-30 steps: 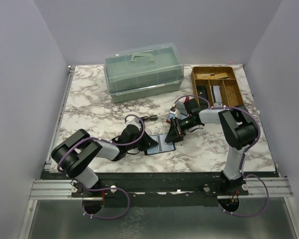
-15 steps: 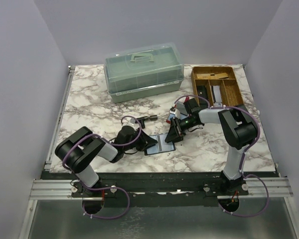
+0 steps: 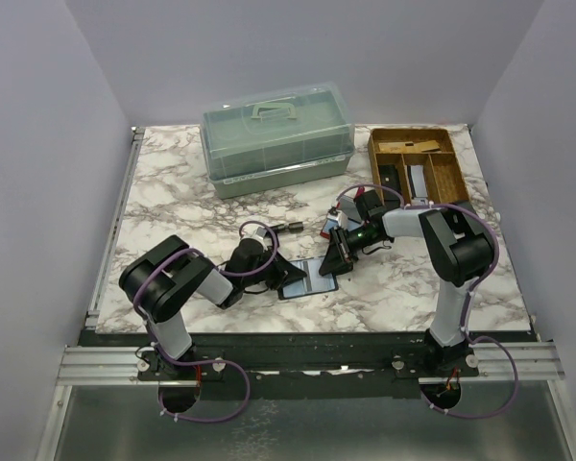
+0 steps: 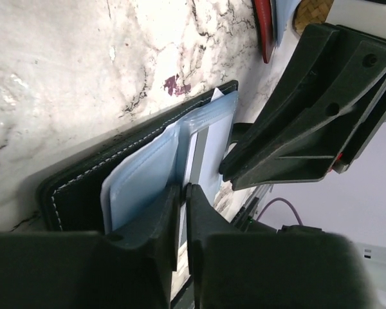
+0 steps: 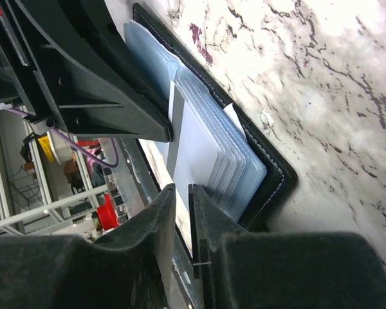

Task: Take the credit cards out of the card holder
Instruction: Remove the credit card from the card holder.

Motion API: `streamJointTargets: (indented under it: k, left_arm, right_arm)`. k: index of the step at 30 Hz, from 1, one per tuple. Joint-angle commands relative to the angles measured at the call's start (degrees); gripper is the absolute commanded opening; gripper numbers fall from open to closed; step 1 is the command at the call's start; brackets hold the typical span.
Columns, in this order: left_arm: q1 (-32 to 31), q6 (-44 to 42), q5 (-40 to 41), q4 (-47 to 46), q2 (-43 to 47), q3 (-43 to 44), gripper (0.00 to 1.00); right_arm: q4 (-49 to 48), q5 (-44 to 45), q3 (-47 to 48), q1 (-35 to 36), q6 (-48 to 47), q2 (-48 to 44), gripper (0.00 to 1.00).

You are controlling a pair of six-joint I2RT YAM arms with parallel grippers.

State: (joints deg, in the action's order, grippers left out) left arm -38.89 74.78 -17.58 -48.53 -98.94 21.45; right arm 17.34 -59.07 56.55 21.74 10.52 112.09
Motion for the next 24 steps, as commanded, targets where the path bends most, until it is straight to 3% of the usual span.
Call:
streamJointTargets:
  k: [1, 4, 9, 14, 24]
  left_arm:
    - [-0.2, -0.6, -1.3, 0.5, -1.4, 1.2, 0.1]
    - [-0.3, -0.9, -1.6, 0.4, -1.3, 1.4, 0.0]
    - [0.1, -2.6, -0.7, 0.3, 0.5, 0.1, 0.0]
    - [0.9, -5.0, 0.9, 2.5, 4.3, -3.5, 0.0]
    - [1.9, -6.8, 1.0, 2.7, 5.8, -6.8, 0.0]
  right_arm:
    - [0.7, 9.6, -0.4, -0.1, -2.9, 3.7, 0.22]
    - [1.0, 9.2, -0.2, -0.1, -3.1, 3.9, 0.22]
    - [1.6, 9.6, 0.4, -0.1, -4.0, 3.0, 0.24]
    - [1.9, 11.2, 0.5, -0.1, -4.7, 3.2, 0.35]
    - [2.8, 12.5, 0.9, -0.1, -5.5, 4.9, 0.35]
